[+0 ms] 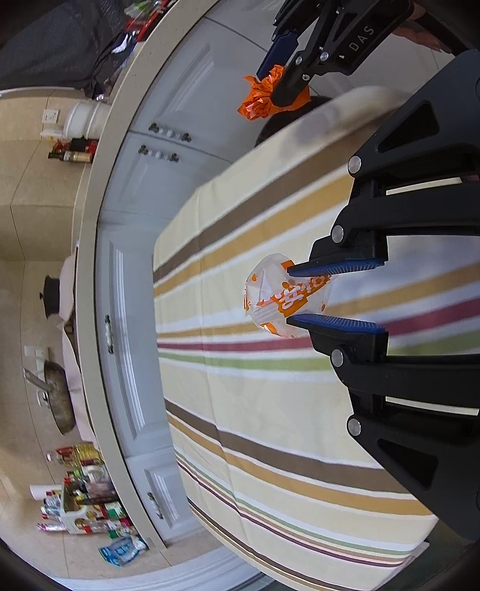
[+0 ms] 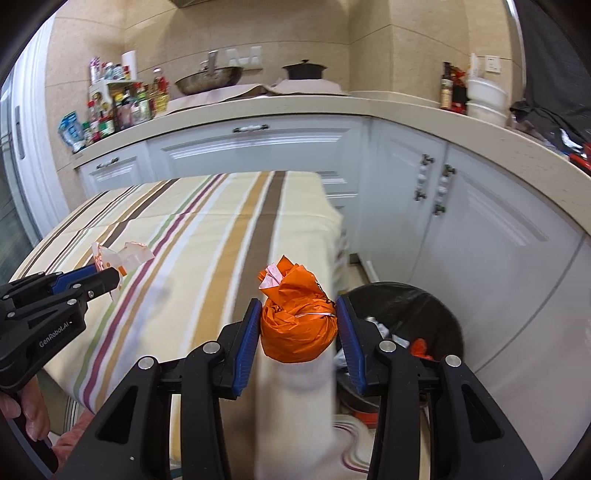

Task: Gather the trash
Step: 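Carry both held bags over the bin with both tools, then release the orange-printed bag with left tool while right tool releases the knotted orange bag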

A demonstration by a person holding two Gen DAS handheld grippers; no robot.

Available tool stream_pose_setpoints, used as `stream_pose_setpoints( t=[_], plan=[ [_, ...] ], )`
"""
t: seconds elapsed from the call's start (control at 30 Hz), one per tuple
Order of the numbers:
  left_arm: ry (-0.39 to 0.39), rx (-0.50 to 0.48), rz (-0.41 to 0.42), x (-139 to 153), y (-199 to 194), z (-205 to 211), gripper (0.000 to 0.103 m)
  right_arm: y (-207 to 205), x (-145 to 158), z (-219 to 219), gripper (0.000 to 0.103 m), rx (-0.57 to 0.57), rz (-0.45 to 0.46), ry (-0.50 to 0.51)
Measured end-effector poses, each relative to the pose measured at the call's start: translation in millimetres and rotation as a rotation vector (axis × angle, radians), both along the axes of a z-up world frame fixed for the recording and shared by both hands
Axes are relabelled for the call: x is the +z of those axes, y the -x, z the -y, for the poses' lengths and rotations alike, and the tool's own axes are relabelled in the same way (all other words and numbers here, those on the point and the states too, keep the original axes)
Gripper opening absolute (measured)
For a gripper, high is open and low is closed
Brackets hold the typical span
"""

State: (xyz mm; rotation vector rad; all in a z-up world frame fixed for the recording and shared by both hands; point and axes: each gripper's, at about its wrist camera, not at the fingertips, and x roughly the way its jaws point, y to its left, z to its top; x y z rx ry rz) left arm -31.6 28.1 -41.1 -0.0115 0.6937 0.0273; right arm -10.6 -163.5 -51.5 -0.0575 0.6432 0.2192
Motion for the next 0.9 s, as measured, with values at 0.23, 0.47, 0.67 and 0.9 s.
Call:
stream_pose_setpoints(
  t=[0.23,0.47,0.67,0.9],
  plan=[
    [0.003,-0.107,0.037,12,-17,44,0.02,2,6,38,0.042,-0.114,0.025,0.005],
    [0.009,-0.203,0.039,13,-39,87,0.02,-1,7,74,0.042,-0.224,0.035,0.026],
    [0.004,-0.257,0.046,12,-57,119,0.02,-11,8,96,0.042,-0.276,0.044,0.034],
    [-0.011,-0.297,0.047,9,-79,149,0.02,-25,8,110,0.042,-0.298,0.054,0.041]
  ],
)
